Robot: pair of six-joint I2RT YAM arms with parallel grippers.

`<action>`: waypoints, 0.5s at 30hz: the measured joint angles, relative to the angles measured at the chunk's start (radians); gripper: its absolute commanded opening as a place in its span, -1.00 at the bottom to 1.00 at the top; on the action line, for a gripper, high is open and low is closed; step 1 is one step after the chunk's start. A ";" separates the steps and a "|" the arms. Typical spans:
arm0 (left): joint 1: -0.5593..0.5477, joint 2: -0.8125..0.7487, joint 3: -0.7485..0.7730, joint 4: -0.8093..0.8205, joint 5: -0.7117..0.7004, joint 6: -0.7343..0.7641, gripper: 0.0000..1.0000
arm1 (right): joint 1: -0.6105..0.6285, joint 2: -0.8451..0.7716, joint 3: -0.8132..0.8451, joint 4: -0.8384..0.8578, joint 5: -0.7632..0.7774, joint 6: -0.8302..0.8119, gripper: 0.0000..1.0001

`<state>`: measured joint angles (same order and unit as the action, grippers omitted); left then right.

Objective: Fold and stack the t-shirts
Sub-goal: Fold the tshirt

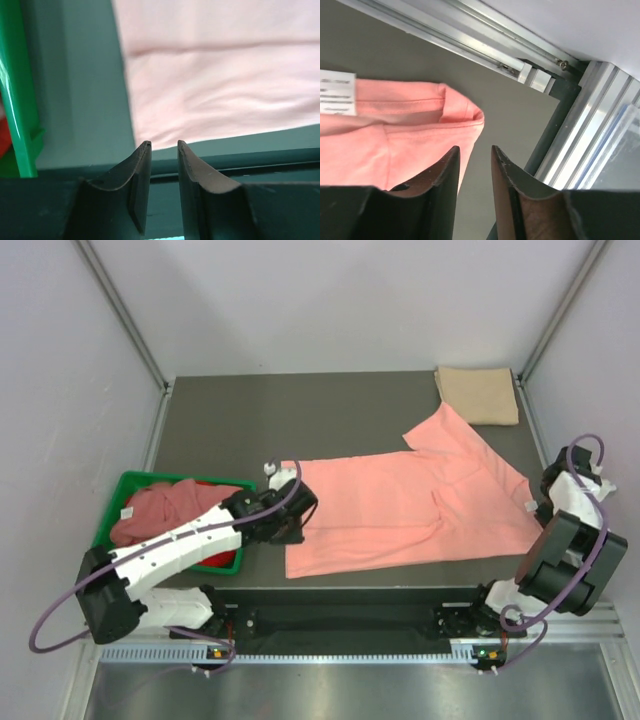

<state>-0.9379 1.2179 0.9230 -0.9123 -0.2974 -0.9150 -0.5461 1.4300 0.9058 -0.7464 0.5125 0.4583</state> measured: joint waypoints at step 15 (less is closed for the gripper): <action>0.327 0.210 0.329 0.242 -0.011 0.345 -0.29 | 0.344 0.007 0.446 0.088 -0.463 -0.192 -0.25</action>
<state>-0.6106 1.4281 1.2522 -0.6701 -0.3084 -0.5697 -0.2016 1.4368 1.3518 -0.6586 0.0494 0.2665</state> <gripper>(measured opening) 0.348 0.369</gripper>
